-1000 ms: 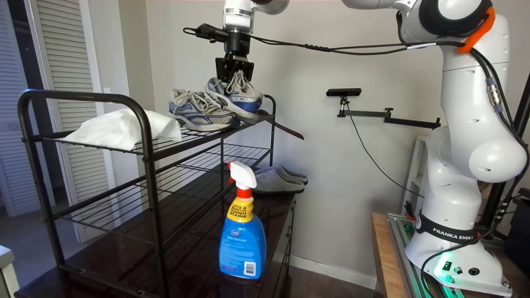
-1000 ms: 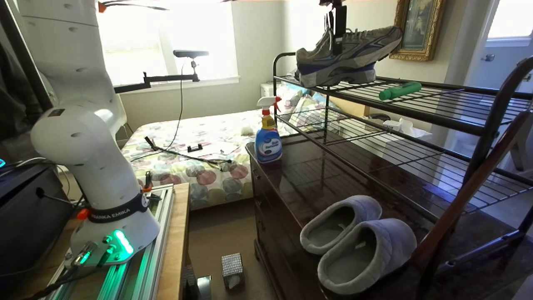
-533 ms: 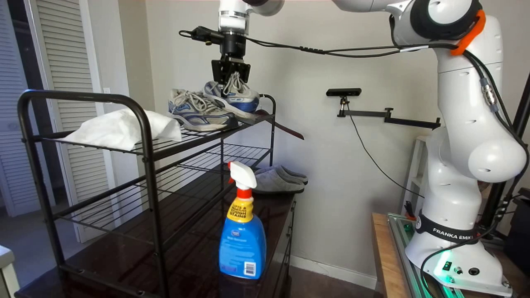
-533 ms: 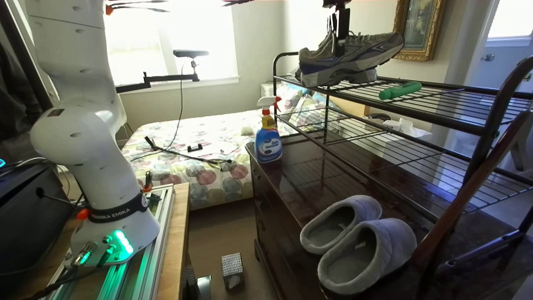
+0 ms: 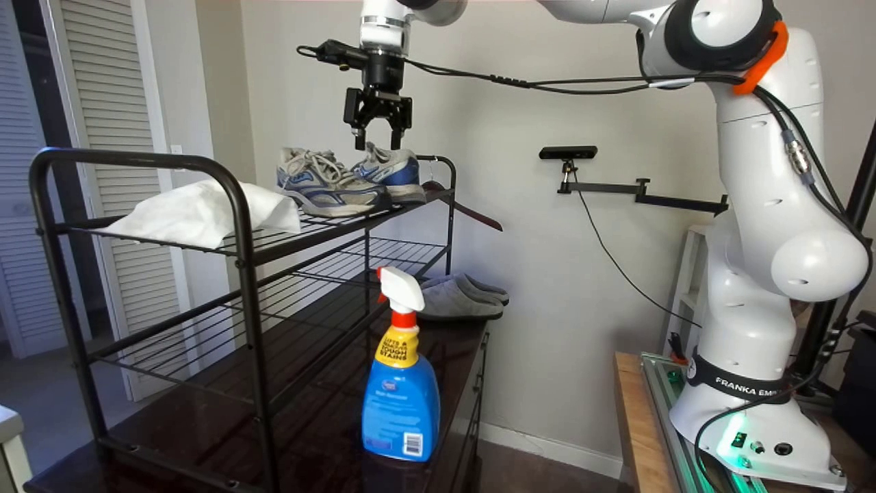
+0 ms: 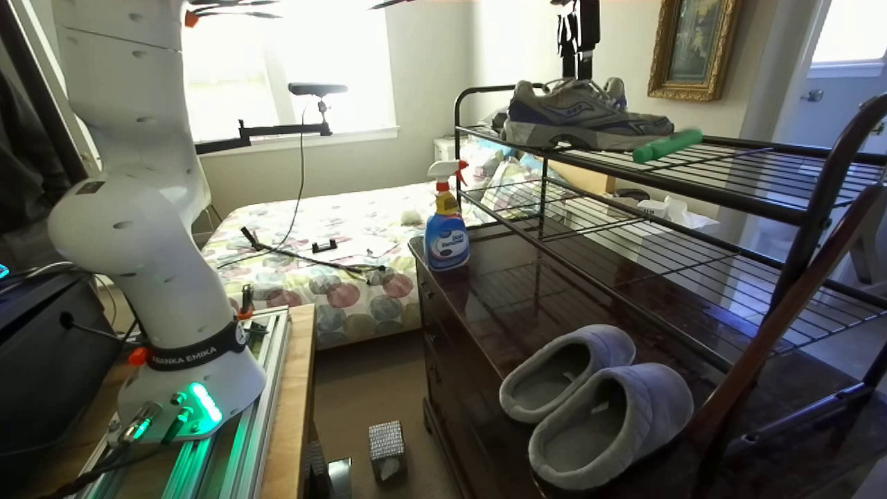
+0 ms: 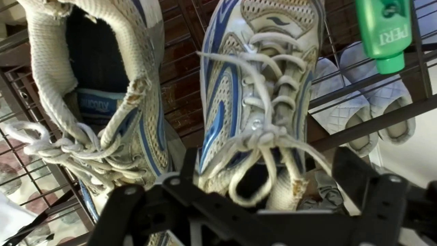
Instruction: Place the left sneaker next to the right one
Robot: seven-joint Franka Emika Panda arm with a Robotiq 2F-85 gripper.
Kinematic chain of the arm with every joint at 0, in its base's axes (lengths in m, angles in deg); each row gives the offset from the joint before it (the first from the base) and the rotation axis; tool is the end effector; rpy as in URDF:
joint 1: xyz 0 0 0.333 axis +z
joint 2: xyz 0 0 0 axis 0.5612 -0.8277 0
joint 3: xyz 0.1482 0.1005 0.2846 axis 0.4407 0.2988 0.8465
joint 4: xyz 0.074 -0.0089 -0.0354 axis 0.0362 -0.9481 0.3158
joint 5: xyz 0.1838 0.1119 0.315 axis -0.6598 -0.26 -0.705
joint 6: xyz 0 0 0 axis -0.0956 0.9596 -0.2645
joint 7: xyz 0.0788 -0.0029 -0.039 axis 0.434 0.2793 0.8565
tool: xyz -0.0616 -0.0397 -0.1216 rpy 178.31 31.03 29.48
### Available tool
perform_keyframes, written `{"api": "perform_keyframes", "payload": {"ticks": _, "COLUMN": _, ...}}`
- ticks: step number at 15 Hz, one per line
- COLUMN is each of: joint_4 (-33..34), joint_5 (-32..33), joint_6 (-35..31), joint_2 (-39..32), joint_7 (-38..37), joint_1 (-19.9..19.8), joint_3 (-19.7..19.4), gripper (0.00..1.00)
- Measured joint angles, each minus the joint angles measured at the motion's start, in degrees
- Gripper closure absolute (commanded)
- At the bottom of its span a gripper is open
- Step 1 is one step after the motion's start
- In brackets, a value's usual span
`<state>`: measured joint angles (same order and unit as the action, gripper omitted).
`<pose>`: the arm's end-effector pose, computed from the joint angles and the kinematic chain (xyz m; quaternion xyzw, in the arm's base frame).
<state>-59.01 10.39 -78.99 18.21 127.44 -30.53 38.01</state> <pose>0.6331 0.0420 0.6037 0.1666 0.9832 -0.0313 0.0673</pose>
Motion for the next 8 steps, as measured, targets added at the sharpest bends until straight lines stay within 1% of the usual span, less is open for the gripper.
{"api": "perform_keyframes", "payload": {"ticks": 4, "joint_4": 1.71, "joint_5": -0.19, "joint_6": -0.16, "joint_2": 0.01, "joint_7": -0.65, "joint_1": 0.02, "joint_3": 0.01, "gripper": 0.0}}
{"api": "perform_keyframes", "payload": {"ticks": 8, "joint_4": 2.76, "joint_5": -1.26, "joint_6": -0.93, "joint_2": 1.42, "joint_7": -5.15, "joint_1": 0.06, "joint_3": 0.01, "gripper": 0.0}}
